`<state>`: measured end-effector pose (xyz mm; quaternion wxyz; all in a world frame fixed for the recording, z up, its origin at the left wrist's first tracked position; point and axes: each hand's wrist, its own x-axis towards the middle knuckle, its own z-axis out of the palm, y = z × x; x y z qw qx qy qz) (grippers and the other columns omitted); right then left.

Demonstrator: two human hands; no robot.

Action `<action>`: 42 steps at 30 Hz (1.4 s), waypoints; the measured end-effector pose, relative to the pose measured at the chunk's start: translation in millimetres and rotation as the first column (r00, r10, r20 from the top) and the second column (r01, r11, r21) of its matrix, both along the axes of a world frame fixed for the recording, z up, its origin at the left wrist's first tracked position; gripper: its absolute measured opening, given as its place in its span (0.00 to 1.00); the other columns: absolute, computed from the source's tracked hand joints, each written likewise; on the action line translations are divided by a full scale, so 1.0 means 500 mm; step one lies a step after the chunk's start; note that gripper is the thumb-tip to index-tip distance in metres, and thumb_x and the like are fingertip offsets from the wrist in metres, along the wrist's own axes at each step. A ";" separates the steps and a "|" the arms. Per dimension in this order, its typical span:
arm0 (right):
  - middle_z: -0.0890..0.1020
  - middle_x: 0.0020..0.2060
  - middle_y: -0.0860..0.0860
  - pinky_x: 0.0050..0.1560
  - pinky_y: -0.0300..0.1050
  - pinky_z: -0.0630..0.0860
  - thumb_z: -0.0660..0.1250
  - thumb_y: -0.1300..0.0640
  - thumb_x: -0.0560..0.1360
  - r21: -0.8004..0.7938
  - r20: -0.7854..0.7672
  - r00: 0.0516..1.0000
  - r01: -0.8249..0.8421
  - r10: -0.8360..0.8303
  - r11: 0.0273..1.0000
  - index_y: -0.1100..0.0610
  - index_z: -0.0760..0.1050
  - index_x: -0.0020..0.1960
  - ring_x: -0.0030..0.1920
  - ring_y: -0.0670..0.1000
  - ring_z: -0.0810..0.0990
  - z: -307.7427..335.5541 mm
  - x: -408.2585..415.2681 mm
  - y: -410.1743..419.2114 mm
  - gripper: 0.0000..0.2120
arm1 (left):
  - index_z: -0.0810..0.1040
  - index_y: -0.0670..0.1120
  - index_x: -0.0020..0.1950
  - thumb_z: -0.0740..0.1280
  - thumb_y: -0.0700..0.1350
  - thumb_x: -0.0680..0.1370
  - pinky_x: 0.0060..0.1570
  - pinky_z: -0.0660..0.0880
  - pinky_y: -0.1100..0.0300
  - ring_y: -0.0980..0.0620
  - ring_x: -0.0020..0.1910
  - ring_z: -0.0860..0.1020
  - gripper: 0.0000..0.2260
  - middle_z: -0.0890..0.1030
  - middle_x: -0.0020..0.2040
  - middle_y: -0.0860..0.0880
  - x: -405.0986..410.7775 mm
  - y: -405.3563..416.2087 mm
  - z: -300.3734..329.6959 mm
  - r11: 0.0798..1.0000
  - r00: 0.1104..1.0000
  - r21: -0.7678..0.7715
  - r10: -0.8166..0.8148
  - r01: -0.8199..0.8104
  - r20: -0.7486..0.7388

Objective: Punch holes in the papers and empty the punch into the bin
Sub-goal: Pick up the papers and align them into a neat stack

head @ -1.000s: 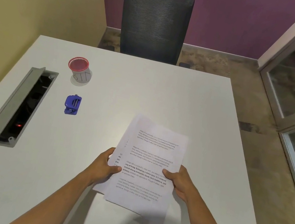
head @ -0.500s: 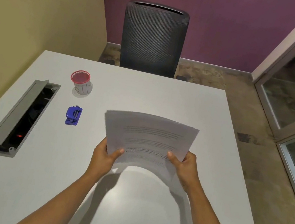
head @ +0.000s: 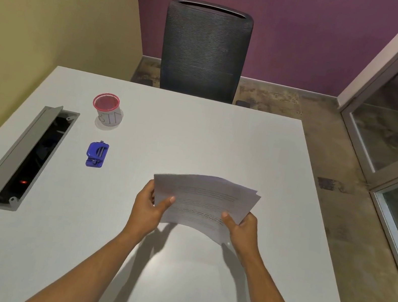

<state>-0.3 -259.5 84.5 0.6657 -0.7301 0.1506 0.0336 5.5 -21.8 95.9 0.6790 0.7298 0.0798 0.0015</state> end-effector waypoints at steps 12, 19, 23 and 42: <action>0.82 0.49 0.50 0.44 0.32 0.78 0.65 0.78 0.68 0.020 0.028 0.998 0.063 -0.064 0.998 0.49 0.73 0.55 0.47 0.41 0.82 -0.006 -0.016 0.015 0.27 | 0.76 0.53 0.54 0.73 0.34 0.72 0.55 0.78 0.55 0.55 0.51 0.82 0.18 0.83 0.52 0.52 -0.012 0.000 -0.004 1.000 0.999 -0.011 -0.021 0.021 -0.040; 0.82 0.48 0.50 0.42 0.30 0.76 0.64 0.75 0.73 0.054 0.029 0.990 0.133 -0.135 0.990 0.54 0.75 0.55 0.46 0.42 0.82 -0.010 -0.019 0.038 0.20 | 0.78 0.49 0.53 0.72 0.39 0.72 0.54 0.76 0.54 0.55 0.51 0.81 0.12 0.83 0.49 0.52 -0.017 -0.031 -0.012 0.999 0.997 0.010 0.053 -0.053 -0.053; 0.82 0.49 0.49 0.45 0.28 0.75 0.66 0.74 0.73 0.048 0.062 0.988 0.141 -0.143 0.989 0.57 0.74 0.59 0.46 0.38 0.81 -0.006 -0.011 0.030 0.19 | 0.78 0.50 0.56 0.73 0.40 0.74 0.54 0.77 0.54 0.55 0.52 0.81 0.13 0.84 0.51 0.52 -0.015 -0.021 -0.013 0.998 0.997 0.010 0.058 -0.058 -0.048; 0.74 0.67 0.50 0.61 0.51 0.73 0.68 0.70 0.74 0.414 -0.256 0.939 0.323 -0.231 0.851 0.50 0.63 0.73 0.63 0.48 0.74 -0.080 -0.083 -0.031 0.33 | 0.79 0.47 0.60 0.70 0.39 0.76 0.52 0.79 0.54 0.48 0.53 0.82 0.13 0.85 0.54 0.48 -0.006 -0.040 0.022 0.940 0.990 -0.323 0.079 -0.112 -0.115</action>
